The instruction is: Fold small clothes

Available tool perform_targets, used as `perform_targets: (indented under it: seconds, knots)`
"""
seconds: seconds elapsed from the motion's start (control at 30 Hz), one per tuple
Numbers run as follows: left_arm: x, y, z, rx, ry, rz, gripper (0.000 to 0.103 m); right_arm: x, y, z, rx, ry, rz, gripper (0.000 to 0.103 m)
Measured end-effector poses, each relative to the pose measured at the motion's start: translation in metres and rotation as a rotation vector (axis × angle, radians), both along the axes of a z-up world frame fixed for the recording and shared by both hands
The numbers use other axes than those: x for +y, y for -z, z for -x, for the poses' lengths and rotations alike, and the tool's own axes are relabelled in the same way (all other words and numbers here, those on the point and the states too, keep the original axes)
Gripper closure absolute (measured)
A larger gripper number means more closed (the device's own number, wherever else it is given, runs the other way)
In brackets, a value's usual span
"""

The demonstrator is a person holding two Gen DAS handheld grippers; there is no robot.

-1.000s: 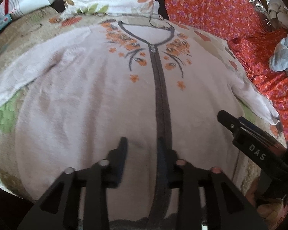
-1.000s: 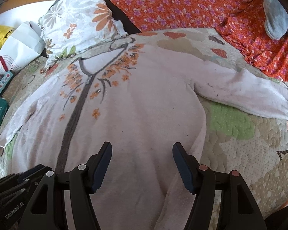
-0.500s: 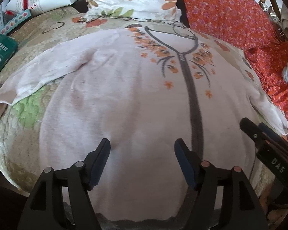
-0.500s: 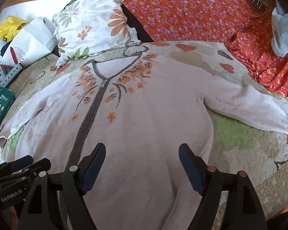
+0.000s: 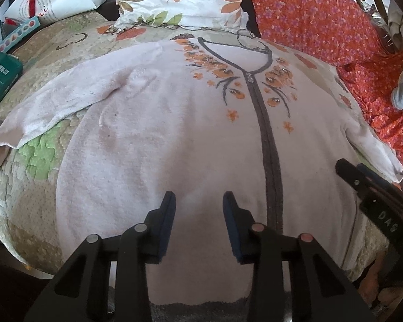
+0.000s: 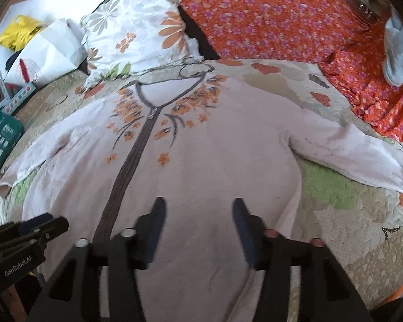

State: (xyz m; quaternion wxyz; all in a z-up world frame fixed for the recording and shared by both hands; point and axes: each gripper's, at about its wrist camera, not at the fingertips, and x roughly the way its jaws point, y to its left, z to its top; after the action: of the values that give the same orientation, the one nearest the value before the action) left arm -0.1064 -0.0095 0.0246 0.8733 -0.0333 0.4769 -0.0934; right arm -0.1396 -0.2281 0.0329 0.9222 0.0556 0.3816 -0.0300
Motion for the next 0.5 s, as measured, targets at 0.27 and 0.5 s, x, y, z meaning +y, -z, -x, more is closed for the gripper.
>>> perform_targets:
  seconds: [0.27, 0.5]
  knots:
    - [0.0015, 0.0026, -0.0024, 0.014, -0.012, 0.006, 0.048, 0.0045, 0.0057, -0.0032, 0.028, -0.032, -0.007, 0.084]
    - [0.0066, 0.0036, -0.0037, 0.024, -0.031, 0.037, 0.035, -0.0045, 0.0055, -0.0028, 0.021, 0.010, -0.022, 0.039]
